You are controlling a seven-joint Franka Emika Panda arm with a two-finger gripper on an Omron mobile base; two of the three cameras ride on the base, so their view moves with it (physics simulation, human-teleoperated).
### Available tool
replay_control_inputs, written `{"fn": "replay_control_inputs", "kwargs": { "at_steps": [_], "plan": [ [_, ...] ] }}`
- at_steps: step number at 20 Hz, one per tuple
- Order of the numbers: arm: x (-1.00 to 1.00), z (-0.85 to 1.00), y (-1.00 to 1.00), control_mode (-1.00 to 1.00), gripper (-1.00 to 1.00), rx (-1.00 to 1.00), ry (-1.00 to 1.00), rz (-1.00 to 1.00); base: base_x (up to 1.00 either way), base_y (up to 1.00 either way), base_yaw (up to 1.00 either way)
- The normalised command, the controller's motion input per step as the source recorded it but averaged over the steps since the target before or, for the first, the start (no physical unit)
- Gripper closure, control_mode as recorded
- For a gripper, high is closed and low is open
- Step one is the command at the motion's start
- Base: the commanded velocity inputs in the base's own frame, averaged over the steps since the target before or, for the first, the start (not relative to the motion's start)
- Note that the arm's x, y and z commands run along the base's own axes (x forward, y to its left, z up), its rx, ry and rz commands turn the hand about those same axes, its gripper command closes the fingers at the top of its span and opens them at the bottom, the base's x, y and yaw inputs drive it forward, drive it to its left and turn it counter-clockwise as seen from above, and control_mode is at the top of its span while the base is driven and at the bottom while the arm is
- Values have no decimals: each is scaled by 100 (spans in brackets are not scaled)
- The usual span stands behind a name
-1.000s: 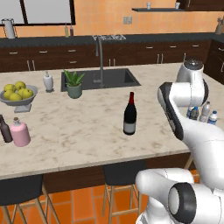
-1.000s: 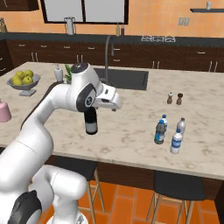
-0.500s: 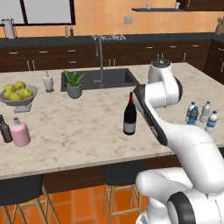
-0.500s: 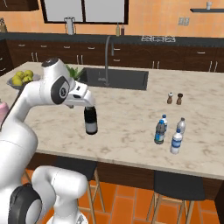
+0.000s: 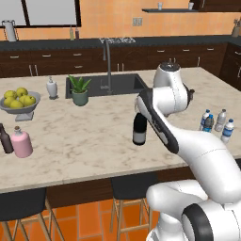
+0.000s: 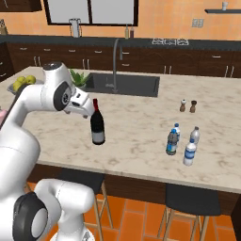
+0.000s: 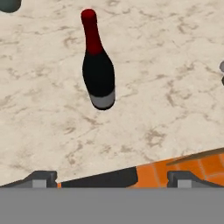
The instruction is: Move the plastic bottles in the middle to the plastics group, and the glass bottles in the middle to the glass group.
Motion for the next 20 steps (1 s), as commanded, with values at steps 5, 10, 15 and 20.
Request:
{"fn": "replay_control_inputs", "kwargs": {
  "at_steps": [5,10,15,20],
  "plan": [
    [4,-15,-1,-100,-100,0,-14,5,0,0,0],
    [38,-19,-1,-100,-100,0,-14,26,0,0,0],
    [31,0,-1,-100,-100,-7,-1,25,0,0,0],
    [45,0,-6,-100,-100,-6,0,14,0,0,0]
  ]
}}
